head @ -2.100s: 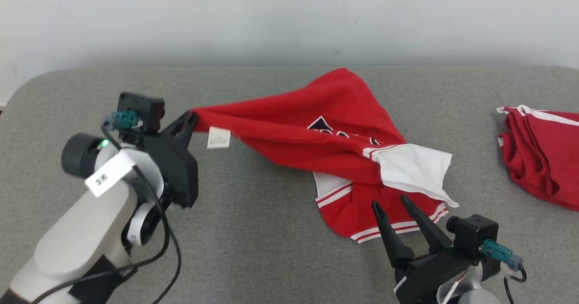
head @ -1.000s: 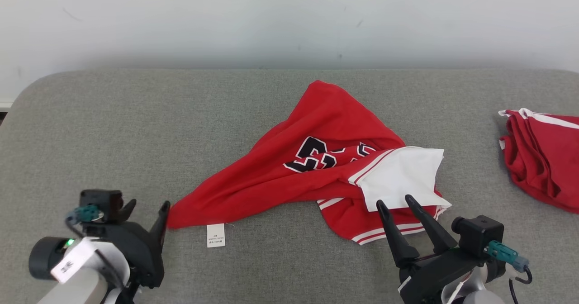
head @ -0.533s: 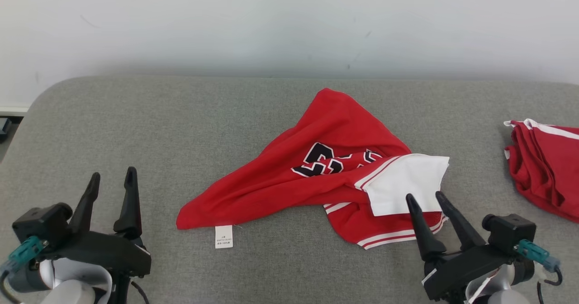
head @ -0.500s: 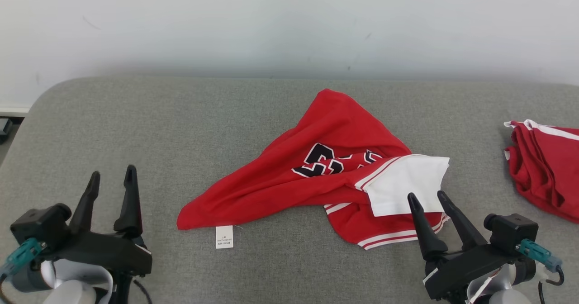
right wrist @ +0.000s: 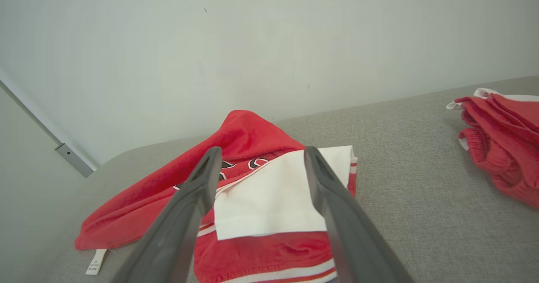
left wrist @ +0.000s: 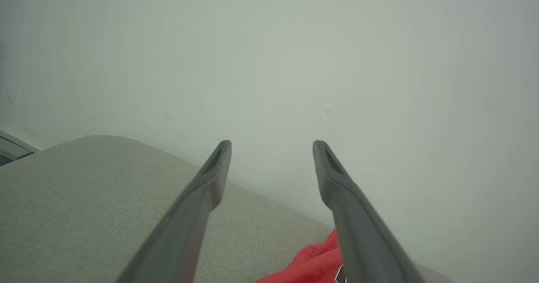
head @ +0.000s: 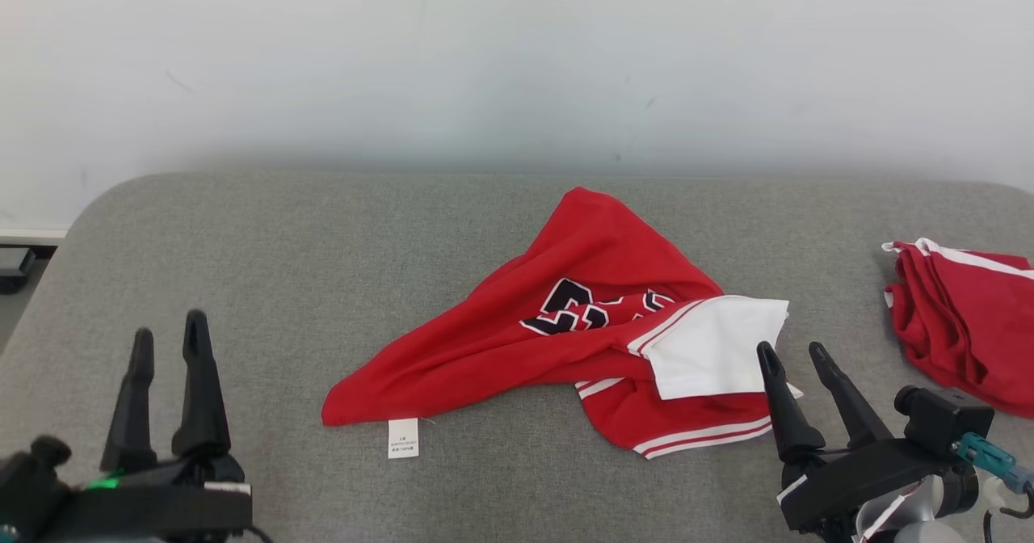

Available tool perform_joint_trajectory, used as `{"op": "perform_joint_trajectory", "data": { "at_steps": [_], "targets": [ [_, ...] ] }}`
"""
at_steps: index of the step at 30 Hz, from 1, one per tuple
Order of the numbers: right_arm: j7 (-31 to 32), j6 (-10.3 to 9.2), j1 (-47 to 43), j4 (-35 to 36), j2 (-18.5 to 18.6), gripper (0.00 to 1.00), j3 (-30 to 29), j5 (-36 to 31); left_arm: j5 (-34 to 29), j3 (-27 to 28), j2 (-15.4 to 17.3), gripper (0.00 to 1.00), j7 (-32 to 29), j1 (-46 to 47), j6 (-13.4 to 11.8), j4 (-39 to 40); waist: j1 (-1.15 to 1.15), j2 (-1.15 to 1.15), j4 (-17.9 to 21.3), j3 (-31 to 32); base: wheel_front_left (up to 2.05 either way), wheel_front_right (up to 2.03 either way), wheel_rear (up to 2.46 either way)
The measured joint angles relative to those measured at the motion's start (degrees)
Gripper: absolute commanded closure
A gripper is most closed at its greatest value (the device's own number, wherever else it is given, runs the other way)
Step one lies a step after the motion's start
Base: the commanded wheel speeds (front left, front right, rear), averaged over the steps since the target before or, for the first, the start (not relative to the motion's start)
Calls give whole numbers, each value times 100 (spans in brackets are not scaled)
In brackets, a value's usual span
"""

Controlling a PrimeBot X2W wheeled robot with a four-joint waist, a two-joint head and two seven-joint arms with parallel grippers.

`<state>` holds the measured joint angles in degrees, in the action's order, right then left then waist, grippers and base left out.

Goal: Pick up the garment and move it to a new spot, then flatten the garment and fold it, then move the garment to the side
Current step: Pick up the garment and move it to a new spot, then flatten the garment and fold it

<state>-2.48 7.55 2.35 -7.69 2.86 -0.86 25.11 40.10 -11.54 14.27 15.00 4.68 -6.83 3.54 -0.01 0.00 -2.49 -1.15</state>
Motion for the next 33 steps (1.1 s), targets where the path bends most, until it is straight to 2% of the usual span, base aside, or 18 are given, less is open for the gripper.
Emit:
{"op": "perform_joint_trajectory", "data": {
  "at_steps": [5, 10, 15, 24, 33],
  "targets": [
    [-2, 0, -86, -36, -1, 0, -77, 0, -103, 226, -257, 0, 0, -471, 449, -107, 0, 0, 6, 98, 0, 0, 0],
    [4, 0, -210, -96, -3, 0, -259, 0, -646, 78, -120, 0, 0, -790, 692, -315, 0, 0, -19, 160, 0, 0, 0],
    [123, -1, -380, -145, -1, 0, -491, -66, -1110, -154, 52, 0, 0, -936, 728, -442, 0, 0, -79, 176, 0, 0, 0],
    [134, 0, -560, -203, 0, 0, -584, -153, -1363, -287, 240, 0, -81, -1022, 683, -589, 0, 0, -132, 139, 0, 0, 0],
    [121, 0, -554, -169, -1, 0, -511, -153, -1414, -378, 267, 0, -186, -1039, 604, -495, 0, 0, -132, 187, 0, 0, 0]
  ]
}}
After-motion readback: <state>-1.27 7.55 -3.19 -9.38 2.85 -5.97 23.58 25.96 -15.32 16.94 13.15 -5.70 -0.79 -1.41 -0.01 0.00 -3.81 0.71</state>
